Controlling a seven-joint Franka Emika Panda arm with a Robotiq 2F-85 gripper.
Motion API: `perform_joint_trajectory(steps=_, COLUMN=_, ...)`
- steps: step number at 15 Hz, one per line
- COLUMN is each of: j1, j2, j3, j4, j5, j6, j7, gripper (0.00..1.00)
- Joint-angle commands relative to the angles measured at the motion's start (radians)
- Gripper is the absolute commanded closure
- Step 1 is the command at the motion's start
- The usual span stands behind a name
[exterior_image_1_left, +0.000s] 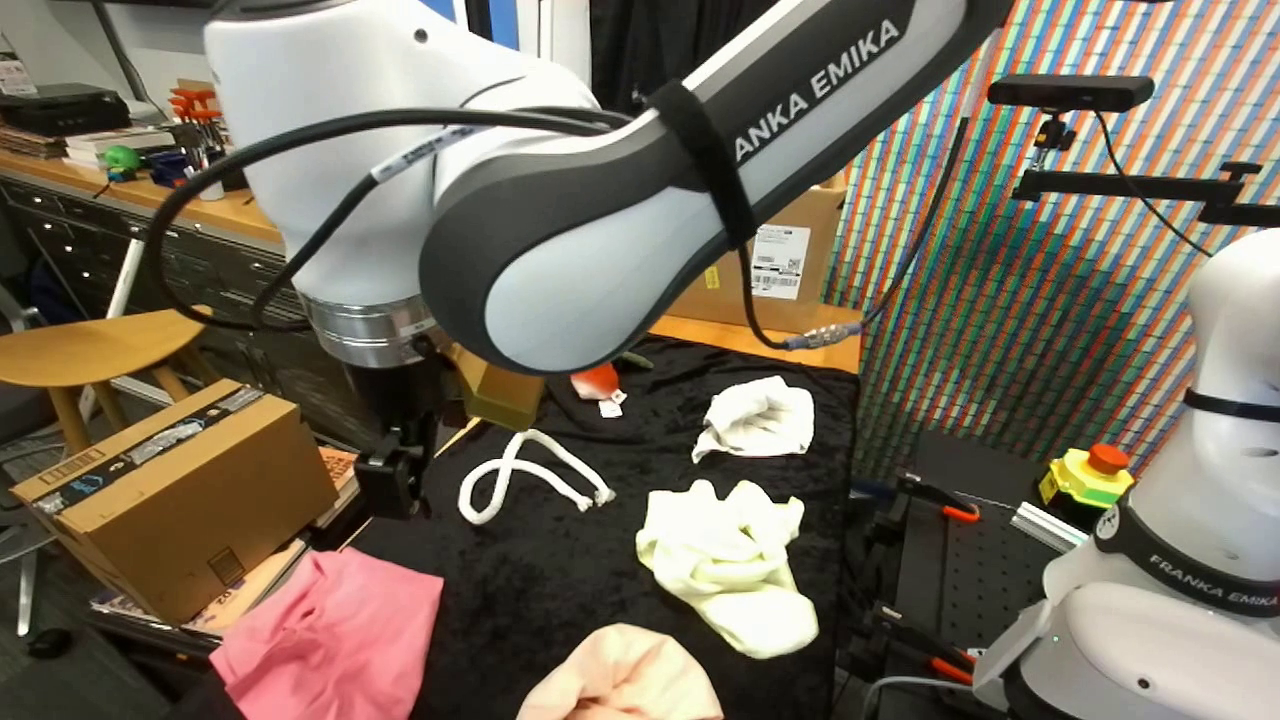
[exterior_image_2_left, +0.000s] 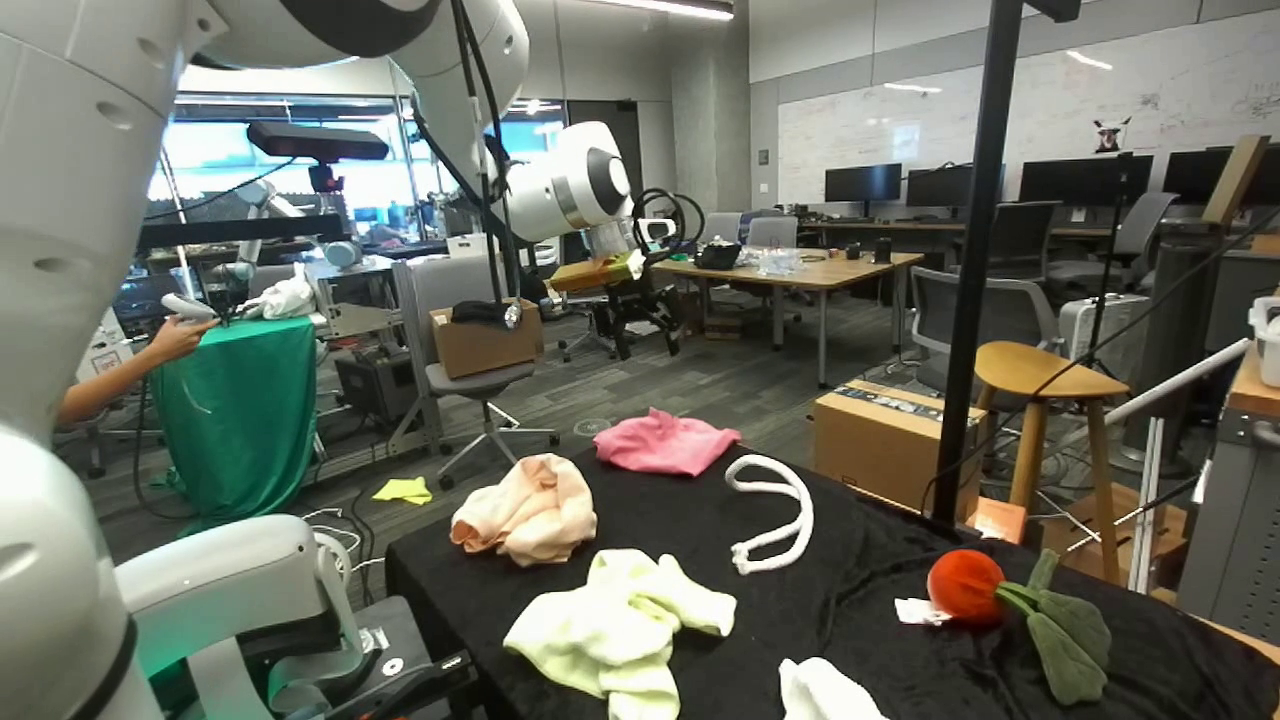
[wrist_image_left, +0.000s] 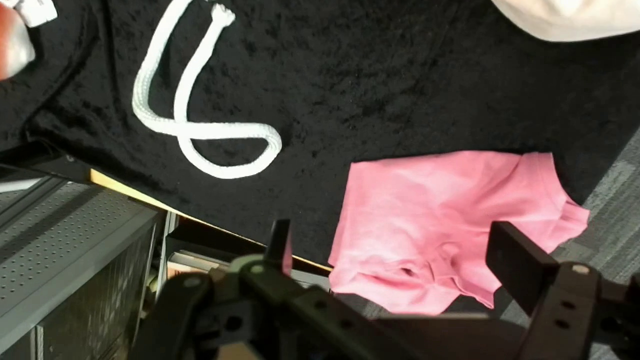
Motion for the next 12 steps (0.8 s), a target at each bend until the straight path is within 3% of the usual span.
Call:
perform_joint_trajectory(steps=1, j1=0.038, j2=0.099, j3=-0.032, j4=0.136, j5=0.005, j6=0.01, j7=0.034, gripper=0.0)
perform_joint_trajectory(steps=8, j1=0.082, j2=0.229, j3=-0.068, j4=0.248, j5=0.026, j6=0.025, j7=0.093, gripper=0.0)
perform_joint_trajectory(steps=12, j1=0.144, j2=0.297, j3=-0.095, j4=0.298, j5=0.006, j6=0.021, j7=0.137, gripper=0.0)
